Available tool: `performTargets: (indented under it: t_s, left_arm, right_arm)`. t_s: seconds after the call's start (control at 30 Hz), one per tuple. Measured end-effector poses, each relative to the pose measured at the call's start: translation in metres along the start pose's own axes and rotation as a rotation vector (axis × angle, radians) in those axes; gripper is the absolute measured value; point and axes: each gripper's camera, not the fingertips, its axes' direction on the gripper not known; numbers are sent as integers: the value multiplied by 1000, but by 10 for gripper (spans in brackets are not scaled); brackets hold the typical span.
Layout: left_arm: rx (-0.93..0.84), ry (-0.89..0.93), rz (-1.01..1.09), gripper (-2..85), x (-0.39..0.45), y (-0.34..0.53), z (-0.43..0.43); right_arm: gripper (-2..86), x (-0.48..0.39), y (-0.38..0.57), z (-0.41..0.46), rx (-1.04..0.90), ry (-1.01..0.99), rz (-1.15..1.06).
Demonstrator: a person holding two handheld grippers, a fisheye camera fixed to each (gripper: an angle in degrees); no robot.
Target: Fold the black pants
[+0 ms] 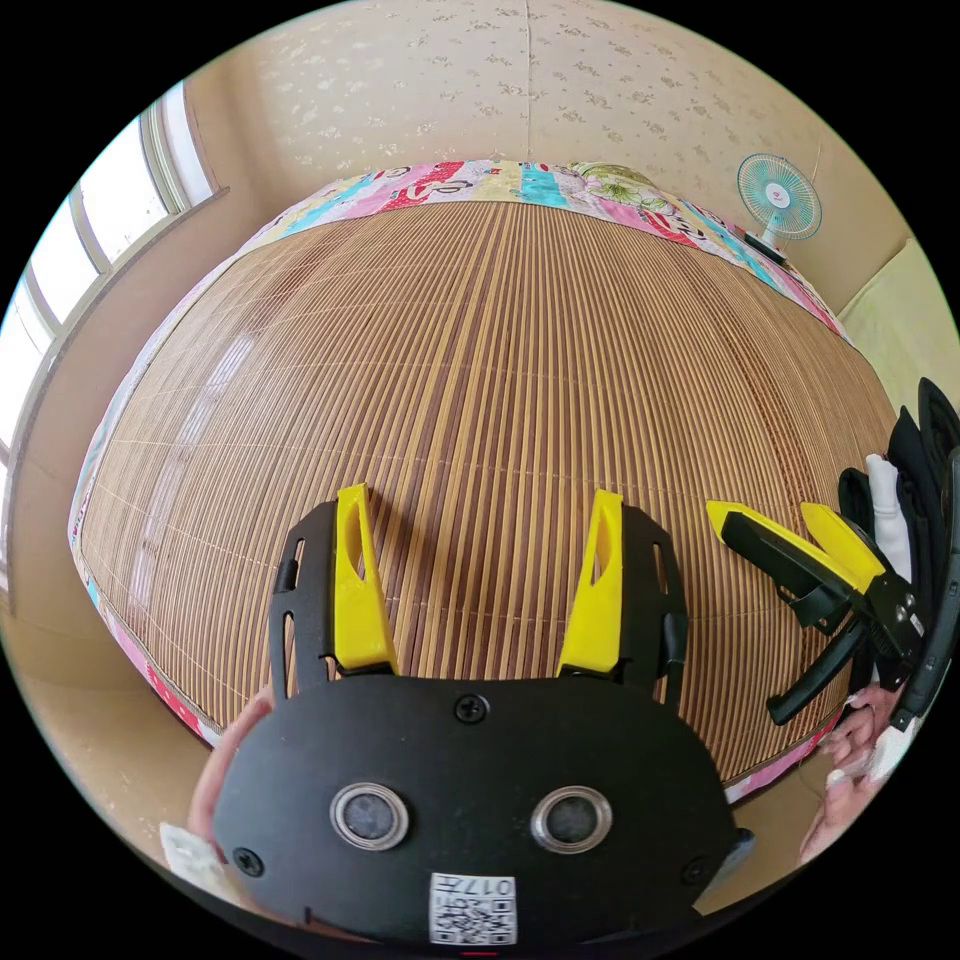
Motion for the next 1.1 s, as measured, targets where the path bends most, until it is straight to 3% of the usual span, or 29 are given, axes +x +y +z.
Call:
performTargets:
  t_s: [1.1]
  left_arm:
    - [4, -12, -5, 283, 21, 8, -32]
  right_arm:
    - [256, -8, -4, -8, 2, 14, 3]
